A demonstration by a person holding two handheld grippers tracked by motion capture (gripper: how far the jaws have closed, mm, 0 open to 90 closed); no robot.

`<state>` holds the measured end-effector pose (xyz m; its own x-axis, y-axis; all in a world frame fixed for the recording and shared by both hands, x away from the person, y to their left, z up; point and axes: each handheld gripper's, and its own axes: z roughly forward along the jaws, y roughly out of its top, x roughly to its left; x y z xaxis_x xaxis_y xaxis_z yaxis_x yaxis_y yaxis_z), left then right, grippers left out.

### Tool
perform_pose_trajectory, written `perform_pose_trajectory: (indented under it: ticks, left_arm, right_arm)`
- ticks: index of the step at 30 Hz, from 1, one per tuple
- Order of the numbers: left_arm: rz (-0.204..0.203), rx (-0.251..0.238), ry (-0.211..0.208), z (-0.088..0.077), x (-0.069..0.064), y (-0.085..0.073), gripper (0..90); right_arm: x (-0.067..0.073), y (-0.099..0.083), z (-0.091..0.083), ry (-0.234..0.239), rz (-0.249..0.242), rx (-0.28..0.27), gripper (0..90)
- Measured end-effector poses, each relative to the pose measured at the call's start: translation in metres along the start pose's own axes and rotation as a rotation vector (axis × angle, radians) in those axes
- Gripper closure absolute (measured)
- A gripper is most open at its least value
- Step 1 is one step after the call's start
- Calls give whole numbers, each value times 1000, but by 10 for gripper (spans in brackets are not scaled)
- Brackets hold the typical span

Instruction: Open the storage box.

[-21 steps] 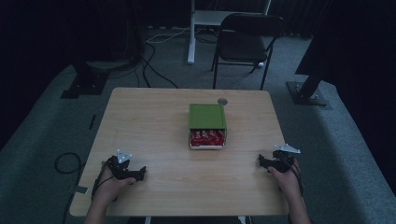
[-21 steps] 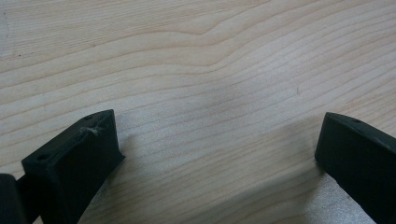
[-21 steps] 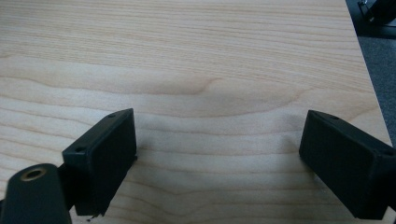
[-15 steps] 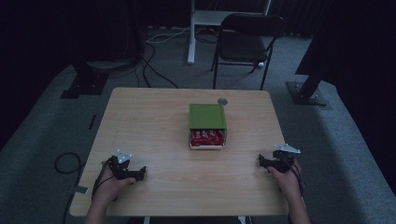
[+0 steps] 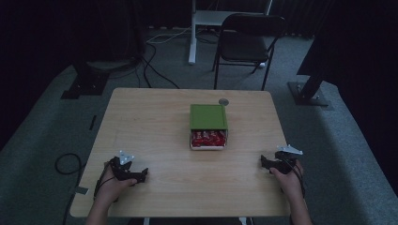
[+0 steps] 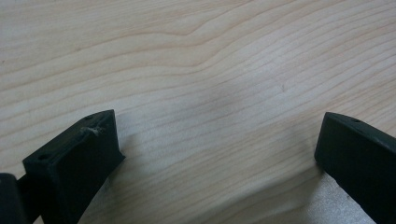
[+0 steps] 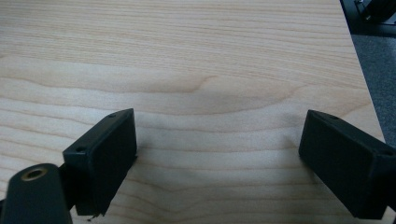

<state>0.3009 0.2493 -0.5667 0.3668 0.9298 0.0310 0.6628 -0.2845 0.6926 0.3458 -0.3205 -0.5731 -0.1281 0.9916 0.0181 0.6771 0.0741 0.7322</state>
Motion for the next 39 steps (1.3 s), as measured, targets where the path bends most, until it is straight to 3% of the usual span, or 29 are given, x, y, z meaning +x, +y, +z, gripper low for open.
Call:
perform_pose_trajectory:
  ticks: [4, 10, 18, 26, 29, 33, 39]
  left_arm:
    - [76, -3, 25, 0, -6, 5, 6]
    - [163, -2, -6, 0, -20, 15, 7]
    - [230, -38, -35, 1, -39, 29, 7]
    - [328, -71, -46, 5, -62, 45, 7]
    - [342, -79, -58, 6, -68, 48, 7]
    - [410, -113, -56, 9, -82, 57, 7]
    - [452, -133, -80, 12, -98, 65, 7]
  right_arm:
    - [0, 0, 0, 1, 0, 0, 106]
    - [0, 0, 0, 1, 0, 0, 106]
    - [-1, 0, 0, 3, -3, 0, 106]
    - [-1, 0, 0, 4, -2, -1, 106]
    - [-1, 0, 0, 4, -2, 0, 106]
    - [-1, 0, 0, 4, -2, 0, 106]
    - [-1, 0, 0, 4, -3, 0, 106]
